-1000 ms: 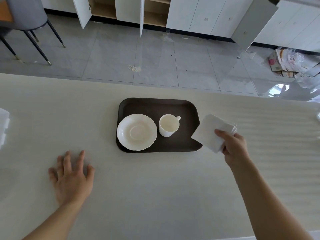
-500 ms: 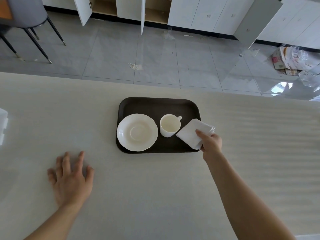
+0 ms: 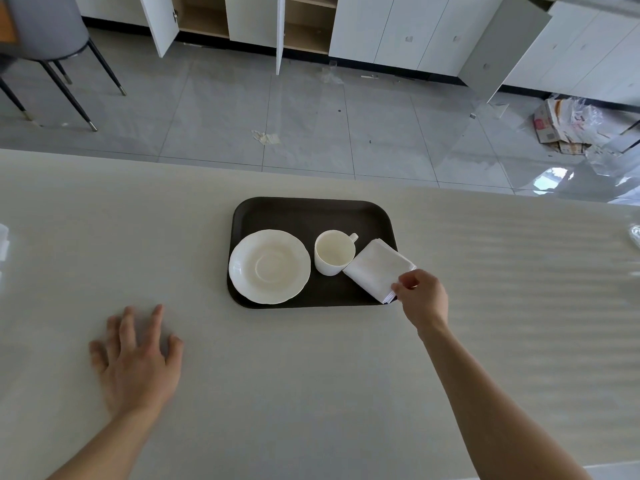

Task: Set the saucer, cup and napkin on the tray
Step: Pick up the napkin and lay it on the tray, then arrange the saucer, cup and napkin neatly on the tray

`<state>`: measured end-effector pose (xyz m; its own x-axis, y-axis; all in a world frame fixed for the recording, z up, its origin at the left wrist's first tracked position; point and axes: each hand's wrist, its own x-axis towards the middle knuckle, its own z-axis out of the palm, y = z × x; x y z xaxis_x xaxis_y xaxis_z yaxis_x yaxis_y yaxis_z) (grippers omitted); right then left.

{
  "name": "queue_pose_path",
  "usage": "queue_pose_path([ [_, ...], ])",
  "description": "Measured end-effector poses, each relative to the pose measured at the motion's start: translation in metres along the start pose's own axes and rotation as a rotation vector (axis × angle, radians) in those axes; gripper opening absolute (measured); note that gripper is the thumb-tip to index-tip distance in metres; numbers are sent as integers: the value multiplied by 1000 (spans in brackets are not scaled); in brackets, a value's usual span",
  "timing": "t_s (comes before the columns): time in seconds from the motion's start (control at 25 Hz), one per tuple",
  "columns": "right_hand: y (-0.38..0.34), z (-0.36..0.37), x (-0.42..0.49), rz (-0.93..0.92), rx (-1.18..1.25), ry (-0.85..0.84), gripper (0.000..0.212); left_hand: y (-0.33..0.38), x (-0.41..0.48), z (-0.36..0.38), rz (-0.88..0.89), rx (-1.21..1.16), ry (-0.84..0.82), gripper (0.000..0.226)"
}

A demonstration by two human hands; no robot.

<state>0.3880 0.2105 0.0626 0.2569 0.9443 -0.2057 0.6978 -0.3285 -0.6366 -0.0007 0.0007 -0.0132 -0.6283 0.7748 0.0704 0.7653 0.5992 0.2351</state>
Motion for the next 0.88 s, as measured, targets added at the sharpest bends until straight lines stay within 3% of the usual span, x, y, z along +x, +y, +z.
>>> queue_pose_path([
  [0.2,-9,-9,-4,-67,-6,15,5,2,0,-2,7,0,10,65],
  [0.36,-55,-15,-5,-254,-9,47,7,1,0,-2,6,0,12,64],
  [0.52,-105,-9,5,-449,-85,-38,3,1,0,-2,7,-1,19,62],
  [0.88,-163,40,17,-665,-386,-191,17,1,1,-2,6,30,8,63],
])
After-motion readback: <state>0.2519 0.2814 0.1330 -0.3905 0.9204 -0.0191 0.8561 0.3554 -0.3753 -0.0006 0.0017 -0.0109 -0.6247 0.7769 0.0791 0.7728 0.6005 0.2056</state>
